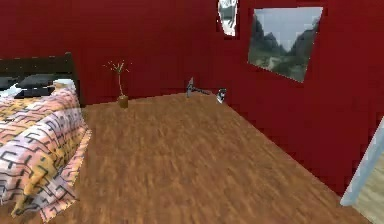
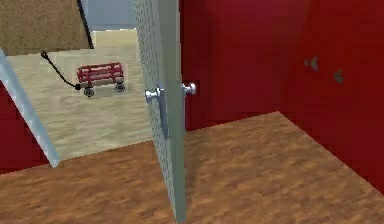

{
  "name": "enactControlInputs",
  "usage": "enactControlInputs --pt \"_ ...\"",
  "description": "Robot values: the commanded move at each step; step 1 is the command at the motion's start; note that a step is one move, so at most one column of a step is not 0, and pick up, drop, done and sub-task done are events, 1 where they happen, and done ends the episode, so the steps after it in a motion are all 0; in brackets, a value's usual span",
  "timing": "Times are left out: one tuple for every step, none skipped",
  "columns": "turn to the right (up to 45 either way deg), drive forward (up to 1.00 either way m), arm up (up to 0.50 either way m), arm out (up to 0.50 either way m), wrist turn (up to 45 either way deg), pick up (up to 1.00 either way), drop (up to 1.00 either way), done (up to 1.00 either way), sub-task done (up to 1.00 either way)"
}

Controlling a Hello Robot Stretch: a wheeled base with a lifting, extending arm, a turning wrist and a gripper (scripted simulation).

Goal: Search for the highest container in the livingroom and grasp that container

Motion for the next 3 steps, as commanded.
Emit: enactControlInputs --pt "45.0 0.0 0.0 0.0 0.0 0.0 0.0 0.0 0.0" --pt "0.0 0.6 0.0 0.0 0.0 0.0 0.0 0.0 0.0" --pt "27.0 0.0 0.0 0.0 0.0 0.0 0.0 0.0 0.0"
